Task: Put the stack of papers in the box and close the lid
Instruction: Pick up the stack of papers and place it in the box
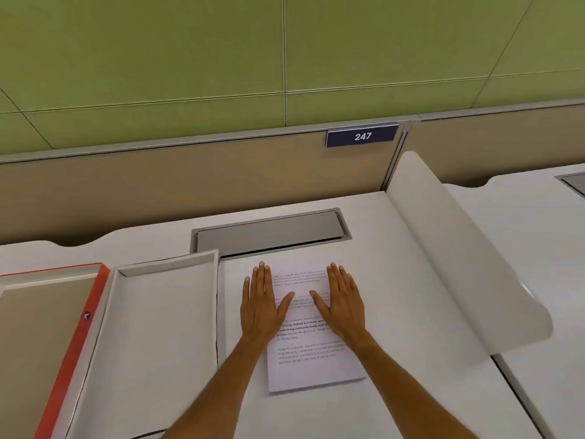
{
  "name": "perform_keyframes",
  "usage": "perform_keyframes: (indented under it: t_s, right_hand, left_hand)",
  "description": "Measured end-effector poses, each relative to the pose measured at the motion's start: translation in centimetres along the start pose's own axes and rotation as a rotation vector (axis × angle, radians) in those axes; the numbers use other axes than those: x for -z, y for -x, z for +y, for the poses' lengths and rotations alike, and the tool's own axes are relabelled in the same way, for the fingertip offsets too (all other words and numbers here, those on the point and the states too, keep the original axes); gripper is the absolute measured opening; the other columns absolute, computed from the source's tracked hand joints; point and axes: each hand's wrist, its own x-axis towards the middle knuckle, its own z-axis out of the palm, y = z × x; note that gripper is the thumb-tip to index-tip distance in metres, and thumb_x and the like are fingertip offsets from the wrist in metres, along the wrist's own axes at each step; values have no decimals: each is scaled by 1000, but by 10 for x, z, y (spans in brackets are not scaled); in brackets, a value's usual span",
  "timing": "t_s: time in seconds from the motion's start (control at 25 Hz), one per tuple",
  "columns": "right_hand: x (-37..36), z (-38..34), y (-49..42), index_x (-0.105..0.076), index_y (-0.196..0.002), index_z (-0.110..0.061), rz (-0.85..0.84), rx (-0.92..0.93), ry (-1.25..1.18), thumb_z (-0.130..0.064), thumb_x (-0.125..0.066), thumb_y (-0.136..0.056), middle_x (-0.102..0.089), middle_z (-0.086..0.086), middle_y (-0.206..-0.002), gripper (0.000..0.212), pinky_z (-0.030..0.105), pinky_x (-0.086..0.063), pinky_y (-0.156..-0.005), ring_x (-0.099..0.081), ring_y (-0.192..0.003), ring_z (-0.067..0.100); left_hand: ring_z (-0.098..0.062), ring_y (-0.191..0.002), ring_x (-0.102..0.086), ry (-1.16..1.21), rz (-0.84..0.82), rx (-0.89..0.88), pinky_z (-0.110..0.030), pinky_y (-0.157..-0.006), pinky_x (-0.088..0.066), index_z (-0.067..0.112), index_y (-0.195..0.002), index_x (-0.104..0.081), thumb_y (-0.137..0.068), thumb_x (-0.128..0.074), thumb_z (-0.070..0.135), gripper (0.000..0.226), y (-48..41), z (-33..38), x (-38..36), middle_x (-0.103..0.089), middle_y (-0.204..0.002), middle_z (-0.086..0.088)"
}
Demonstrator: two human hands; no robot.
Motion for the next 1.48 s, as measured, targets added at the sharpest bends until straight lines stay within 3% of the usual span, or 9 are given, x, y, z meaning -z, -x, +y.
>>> perform_keyframes:
  t_s: [0.48, 0.6, 0.72, 0.8, 0.92, 1.16, 1.32, 1.48]
  right_hand:
    - [-18, 1, 19, -1, -155, -19, -80, -48, 2, -61, -34, -94, -3, -2, -164, 81, 28, -1, -122, -4, -152, 15]
    - [-18, 0, 19, -2, -155, -18, -59, -66, -25, -61, -37, -93, -4, -2, -164, 83, 28, -2, -121, -6, -152, 16]
    - [-19, -5, 22, -4, -155, -14, -14, -209, -133, -66, -48, -87, -7, 3, -164, 97, 34, -10, -122, -10, -152, 21]
    - [-17, -14, 21, -12, -153, -6, 40, -381, -197, -69, -61, -77, -20, 13, -160, 111, 40, -23, -119, -24, -147, 28]
    - [-11, -26, 16, -33, -135, 2, 29, -611, -103, -73, -73, -60, -46, 20, -135, 113, 44, -42, -98, -45, -123, 34]
    - [1, -28, 6, -41, -123, 1, -123, -807, -133, -68, -80, -55, -48, 21, -130, 105, 48, -43, -96, -45, -123, 37]
    - [13, -21, -5, -42, -126, -3, -237, -837, -158, -67, -81, -55, -47, 20, -135, 103, 45, -40, -102, -45, -126, 35]
    - [20, -20, -7, -45, -126, -6, -278, -821, -150, -67, -79, -58, -47, 18, -136, 97, 43, -39, -105, -45, -127, 33]
  left_hand:
    - [-23, -154, -8, 14, -53, 98, -41, -127, -5, 14, -157, -1, -89, -40, 67, 95, 16, -3, -22, -5, -167, -5]
    - [-27, -153, -14, -7, -31, 207, -43, -125, -8, 11, -157, -7, -83, -40, 75, 103, 19, 0, -21, -11, -166, -10]
    - [-33, -142, -34, -17, -47, 474, -49, -116, -27, 4, -150, -23, -74, -48, 81, 111, 21, 16, -18, -31, -156, -17]
    - [-32, -133, -40, 20, -103, 635, -50, -108, -34, 5, -141, -30, -70, -57, 79, 107, 18, 29, -14, -40, -146, -16]
    - [-32, -130, -40, 140, -182, 779, -50, -103, -36, 3, -135, -32, -65, -74, 67, 104, 11, 41, -8, -39, -138, -16]
    - [-32, -121, -47, 236, -312, 893, -46, -99, -47, 3, -129, -36, -60, -87, 47, 96, 4, 55, 4, -45, -132, -17]
    - [-32, -120, -51, 257, -338, 938, -44, -99, -46, 4, -129, -38, -56, -90, 48, 100, -2, 51, 12, -49, -132, -18]
    - [-31, -118, -51, 310, -369, 912, -43, -98, -47, 11, -120, -53, -58, -88, 50, 82, -1, 44, 12, -53, -128, -15]
